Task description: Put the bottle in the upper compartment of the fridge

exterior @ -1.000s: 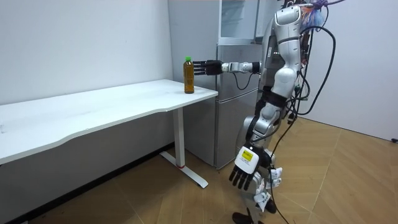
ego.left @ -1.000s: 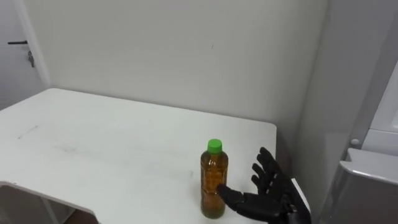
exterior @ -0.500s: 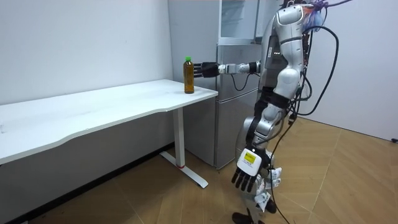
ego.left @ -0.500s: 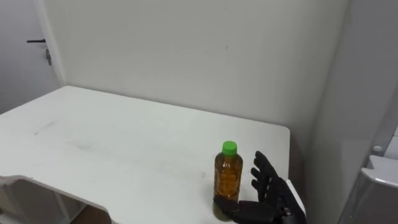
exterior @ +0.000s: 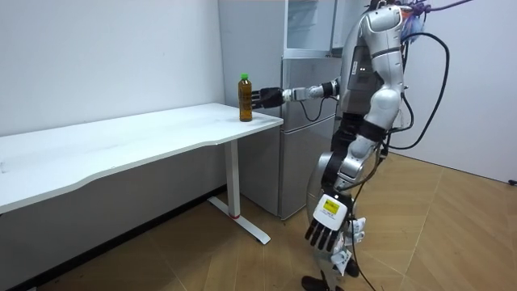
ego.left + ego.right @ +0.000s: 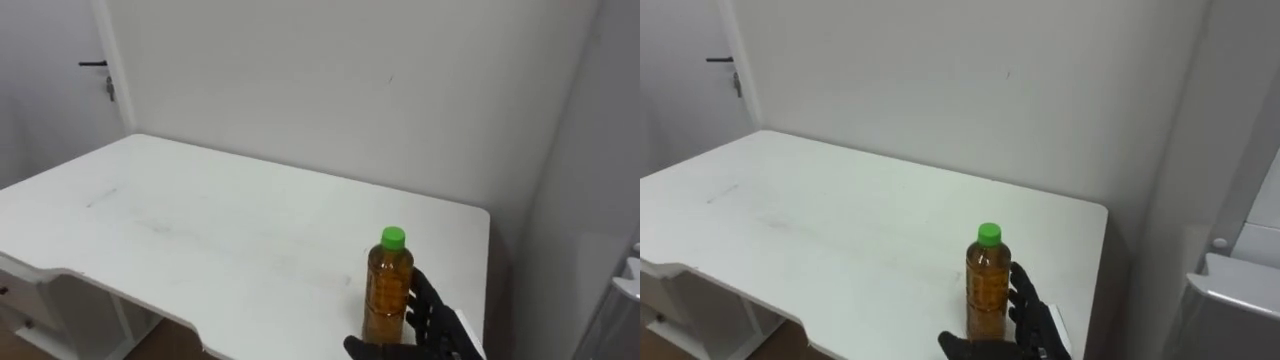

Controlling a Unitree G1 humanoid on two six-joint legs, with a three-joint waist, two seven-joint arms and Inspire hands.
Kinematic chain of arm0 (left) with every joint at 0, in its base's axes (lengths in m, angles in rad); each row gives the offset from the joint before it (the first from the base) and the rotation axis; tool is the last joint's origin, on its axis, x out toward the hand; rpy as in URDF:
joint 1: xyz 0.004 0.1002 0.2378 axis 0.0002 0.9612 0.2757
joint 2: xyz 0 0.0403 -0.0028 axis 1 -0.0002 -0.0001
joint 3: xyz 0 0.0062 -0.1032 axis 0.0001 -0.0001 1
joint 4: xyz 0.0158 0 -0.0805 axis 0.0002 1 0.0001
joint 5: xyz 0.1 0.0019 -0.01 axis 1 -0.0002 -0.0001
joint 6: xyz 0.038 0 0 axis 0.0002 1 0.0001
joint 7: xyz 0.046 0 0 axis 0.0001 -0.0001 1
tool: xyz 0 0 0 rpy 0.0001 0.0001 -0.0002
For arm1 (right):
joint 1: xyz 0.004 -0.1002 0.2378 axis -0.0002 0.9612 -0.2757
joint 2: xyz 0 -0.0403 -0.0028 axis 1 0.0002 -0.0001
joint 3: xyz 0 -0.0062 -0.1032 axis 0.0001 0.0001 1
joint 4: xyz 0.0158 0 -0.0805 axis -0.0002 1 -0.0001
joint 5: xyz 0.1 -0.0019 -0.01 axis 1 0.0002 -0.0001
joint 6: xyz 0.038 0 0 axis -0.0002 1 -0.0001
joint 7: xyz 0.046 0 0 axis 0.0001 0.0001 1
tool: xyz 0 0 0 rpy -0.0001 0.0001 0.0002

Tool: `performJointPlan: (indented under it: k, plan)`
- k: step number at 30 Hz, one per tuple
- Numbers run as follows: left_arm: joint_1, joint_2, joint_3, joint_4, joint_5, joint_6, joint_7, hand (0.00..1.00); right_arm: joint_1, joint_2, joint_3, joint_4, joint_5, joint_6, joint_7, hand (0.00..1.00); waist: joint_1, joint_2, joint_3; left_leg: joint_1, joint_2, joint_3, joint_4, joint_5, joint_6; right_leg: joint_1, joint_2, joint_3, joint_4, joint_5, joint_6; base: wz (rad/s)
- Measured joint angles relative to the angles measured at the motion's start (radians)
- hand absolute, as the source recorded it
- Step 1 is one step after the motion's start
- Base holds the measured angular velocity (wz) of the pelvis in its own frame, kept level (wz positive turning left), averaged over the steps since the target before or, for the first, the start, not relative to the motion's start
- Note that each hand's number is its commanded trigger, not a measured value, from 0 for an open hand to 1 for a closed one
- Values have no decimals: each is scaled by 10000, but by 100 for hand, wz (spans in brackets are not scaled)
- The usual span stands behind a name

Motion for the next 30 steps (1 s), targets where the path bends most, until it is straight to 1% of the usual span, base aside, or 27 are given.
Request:
performJointPlan:
  k: [2,4,7,8,10,11,13,17,19,21,24,27,30]
  plan:
    - [8,2,5,-1,5,6,18,0,-236,-14,-4,425,5,27,-91,0,29,-15,-4,-20,-19,-46,0,13,9,4,-9,-12,-2,-3,6,5]
    - [57,7,5,-14,8,16,23,0,-533,-11,-5,743,4,138,-179,0,81,-33,-4,-42,-95,-78,5,17,14,7,-13,-31,-10,-9,16,7]
    - [164,62,5,-118,9,117,24,0,-827,-8,-7,1028,2,150,-199,0,132,-167,-15,-130,-111,-225,33,33,33,25,-36,-199,-27,-30,50,21]
    - [163,64,4,-121,7,174,24,0,-903,-8,-16,1122,5,152,-247,0,127,-198,3,-146,-113,-322,71,37,37,82,-49,-264,-29,-36,59,27]
    - [217,50,2,-121,1,184,24,0,-906,-9,-38,1142,13,158,-346,0,156,-233,7,-158,-127,-327,169,39,45,116,-72,-275,-19,-41,68,19]
    - [290,47,5,-120,-10,184,33,0,-909,-14,-49,1141,16,159,-371,0,167,-228,16,-165,-137,-334,178,38,48,141,-81,-305,-19,-41,72,13]
    - [370,47,19,-117,-14,185,62,0,-909,-49,-49,1144,80,159,-385,0,160,-218,25,-201,-153,-369,159,36,54,179,-117,-516,-18,-49,103,16]
    - [378,47,24,-117,-13,170,91,0,-910,-82,-124,1216,123,156,-593,0,272,-148,51,-236,-167,-408,172,51,76,179,-141,-592,-19,-58,119,5]
    - [373,47,29,-119,-15,157,90,0,-911,-83,-150,1395,123,155,-667,0,357,-123,42,-242,-172,-410,182,56,83,179,-147,-602,-18,-58,119,2]
    - [353,49,48,-121,-28,148,93,0,-911,-103,-197,1468,124,154,-862,0,385,-110,37,-327,-217,-557,222,82,103,168,-167,-730,-15,-58,120,13]
    - [374,48,49,-116,-68,151,92,0,-988,-116,-495,1468,179,154,-1036,0,456,-86,23,-390,-248,-592,215,118,127,113,-193,-755,-2,-56,125,8]
    - [435,66,48,-114,-96,153,91,0,-1198,-120,-513,1467,444,117,-1207,0,452,-71,4,-443,-274,-629,208,152,142,86,-209,-773,4,-52,132,4]
    - [433,84,48,-113,-96,151,88,0,-1348,-137,-511,1477,478,116,-1267,0,446,-100,-16,-479,-280,-640,201,165,145,56,-221,-813,5,-52,135,2]
